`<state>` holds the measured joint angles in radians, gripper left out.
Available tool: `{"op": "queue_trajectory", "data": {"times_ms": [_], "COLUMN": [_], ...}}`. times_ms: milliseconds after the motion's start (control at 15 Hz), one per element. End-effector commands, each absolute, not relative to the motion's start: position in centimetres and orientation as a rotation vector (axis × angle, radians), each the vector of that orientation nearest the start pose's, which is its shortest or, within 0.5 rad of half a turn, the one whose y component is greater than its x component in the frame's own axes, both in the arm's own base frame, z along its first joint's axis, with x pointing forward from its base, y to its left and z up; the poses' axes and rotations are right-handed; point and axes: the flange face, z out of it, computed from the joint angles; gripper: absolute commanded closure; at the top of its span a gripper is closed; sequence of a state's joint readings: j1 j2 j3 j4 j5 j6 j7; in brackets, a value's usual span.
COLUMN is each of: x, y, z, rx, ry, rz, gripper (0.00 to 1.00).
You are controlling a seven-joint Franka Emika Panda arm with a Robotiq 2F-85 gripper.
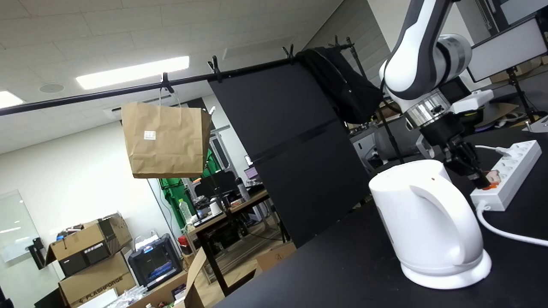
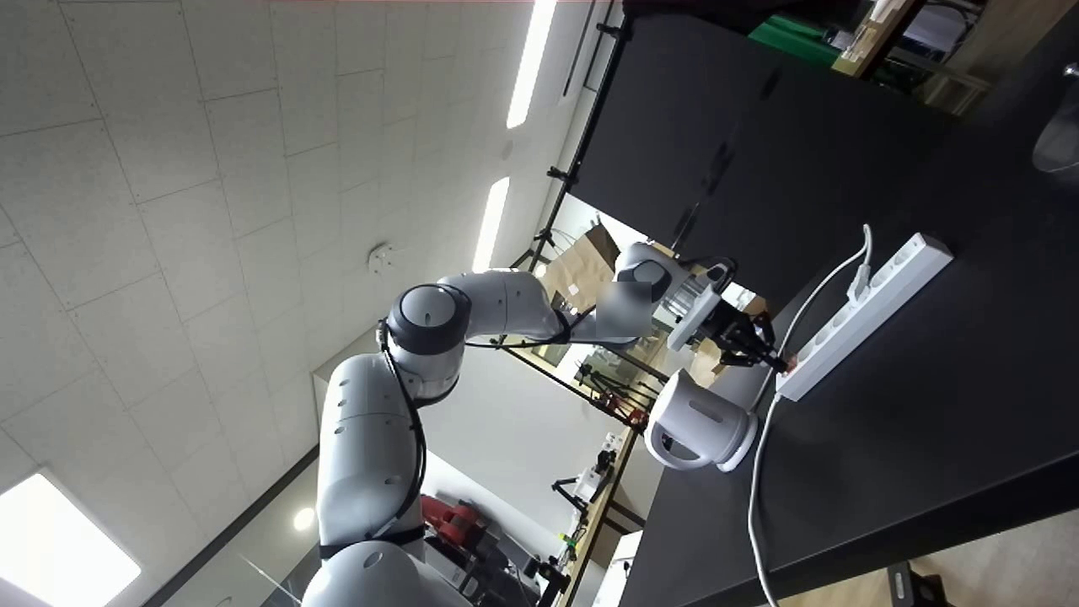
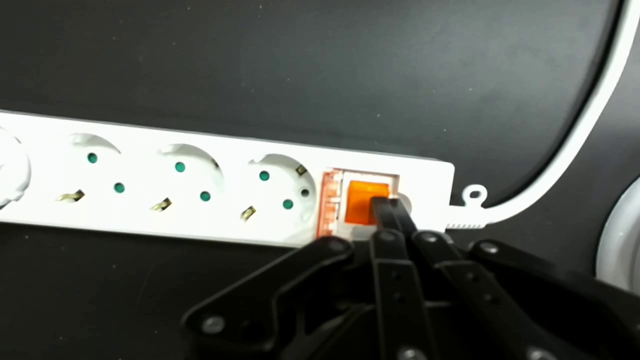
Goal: Turn on the extension cord
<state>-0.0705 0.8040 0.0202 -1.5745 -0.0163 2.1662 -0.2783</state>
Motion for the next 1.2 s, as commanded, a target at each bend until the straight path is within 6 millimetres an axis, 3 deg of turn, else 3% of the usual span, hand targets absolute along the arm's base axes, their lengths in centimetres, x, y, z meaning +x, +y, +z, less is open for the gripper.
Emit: {"op": "queue_trajectory", "data": {"times_ms": [0, 1133], "x": [66.9, 66.0], "y": [-4.2, -4.8], "z": [15.4, 14.0], "rx": [-3.070, -3.073], "ry": [-0.344, -0.323], "rz": [0.320, 0.328], "gripper": [1.00, 1.00]}}
